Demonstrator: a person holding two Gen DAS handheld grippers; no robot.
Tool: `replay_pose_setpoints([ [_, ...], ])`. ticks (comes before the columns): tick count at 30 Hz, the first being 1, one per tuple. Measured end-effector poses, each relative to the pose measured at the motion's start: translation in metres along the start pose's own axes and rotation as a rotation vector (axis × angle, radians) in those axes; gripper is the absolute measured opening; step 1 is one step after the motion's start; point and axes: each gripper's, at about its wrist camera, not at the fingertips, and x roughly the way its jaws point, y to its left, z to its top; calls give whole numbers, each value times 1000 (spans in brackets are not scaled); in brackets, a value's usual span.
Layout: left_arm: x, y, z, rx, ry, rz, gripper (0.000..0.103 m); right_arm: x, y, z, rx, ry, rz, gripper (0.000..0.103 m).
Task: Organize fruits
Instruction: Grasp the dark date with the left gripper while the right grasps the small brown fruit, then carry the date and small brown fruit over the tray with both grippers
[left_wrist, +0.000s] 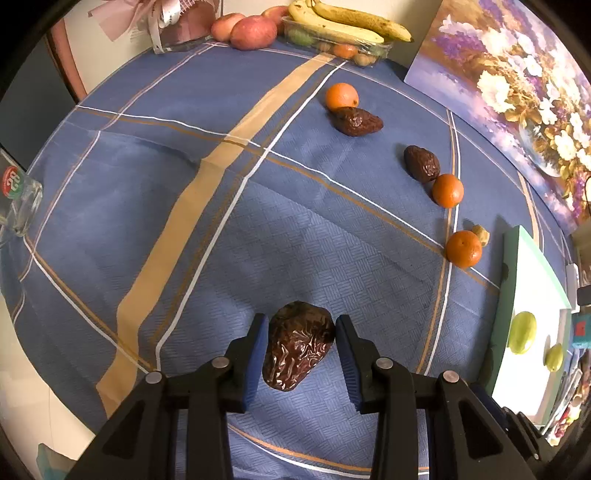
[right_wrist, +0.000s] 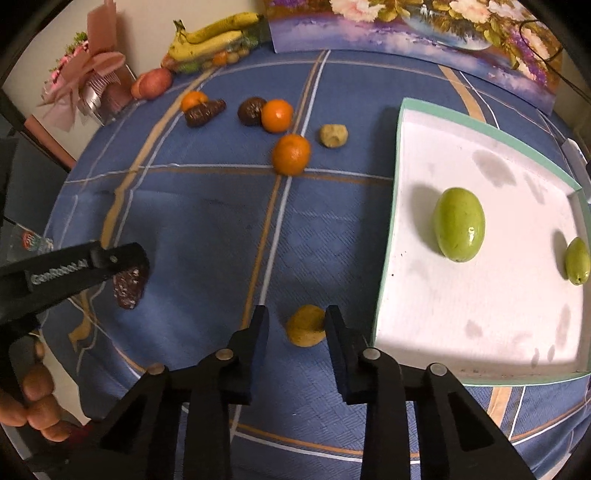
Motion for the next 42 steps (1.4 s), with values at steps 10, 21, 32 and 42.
replay_pose_setpoints([
  [10,3,-3,0,6,3,1,40,10,-3,0,-17,24,-10,27],
  [21,-16,-16,-4,47,-51,-22,40,-19,3,3,-29,-57,-27,27],
  [32,-33,-60,-13,160,-91,-76,40,-50,-41,8,124,-134,-85,27],
  [42,-33,-125,-38,326,-57,-158,40,-63,-113,2,315,-130,-187,27],
])
